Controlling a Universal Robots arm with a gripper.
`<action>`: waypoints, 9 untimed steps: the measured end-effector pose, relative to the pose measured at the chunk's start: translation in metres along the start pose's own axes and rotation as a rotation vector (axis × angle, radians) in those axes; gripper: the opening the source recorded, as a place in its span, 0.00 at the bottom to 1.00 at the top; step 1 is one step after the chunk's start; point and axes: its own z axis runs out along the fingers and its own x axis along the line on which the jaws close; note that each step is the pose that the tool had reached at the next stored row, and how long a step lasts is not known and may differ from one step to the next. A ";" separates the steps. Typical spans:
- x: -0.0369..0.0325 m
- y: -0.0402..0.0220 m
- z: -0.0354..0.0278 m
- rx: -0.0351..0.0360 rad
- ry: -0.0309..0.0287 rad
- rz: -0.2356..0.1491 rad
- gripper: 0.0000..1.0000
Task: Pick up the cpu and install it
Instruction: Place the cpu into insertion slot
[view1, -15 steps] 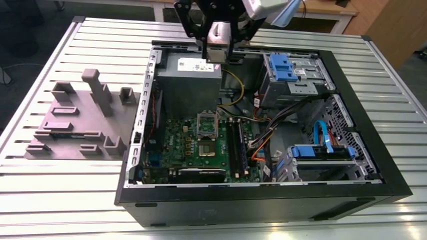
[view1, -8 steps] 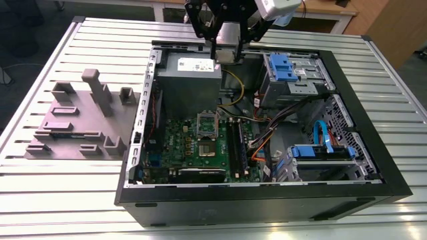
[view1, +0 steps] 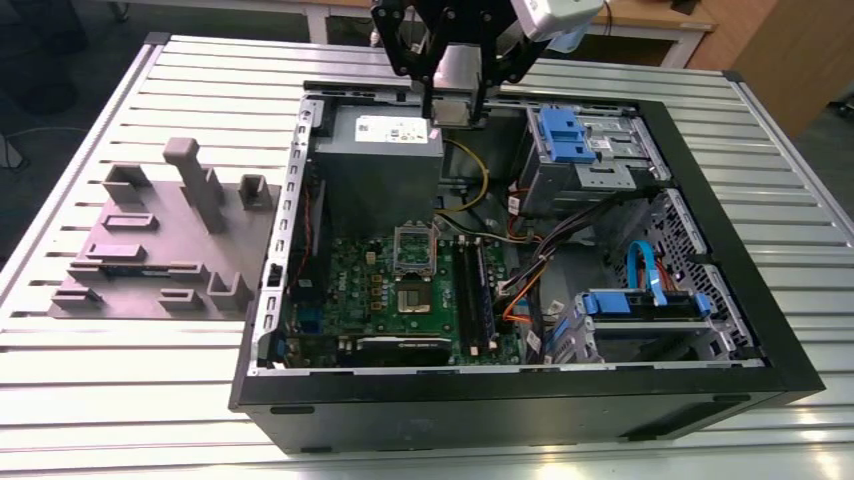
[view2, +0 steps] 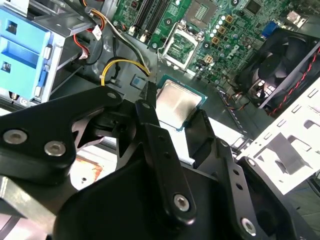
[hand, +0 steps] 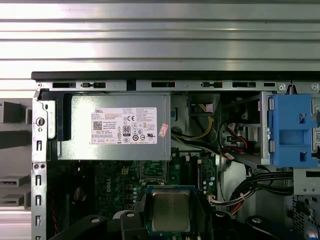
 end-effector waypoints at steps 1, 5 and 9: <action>0.0000 0.0000 0.0000 0.0000 0.0000 0.000 0.47; 0.0000 -0.0011 0.0001 -0.0001 0.0000 0.000 0.47; 0.0000 -0.0017 0.0012 0.0002 0.0001 0.000 0.47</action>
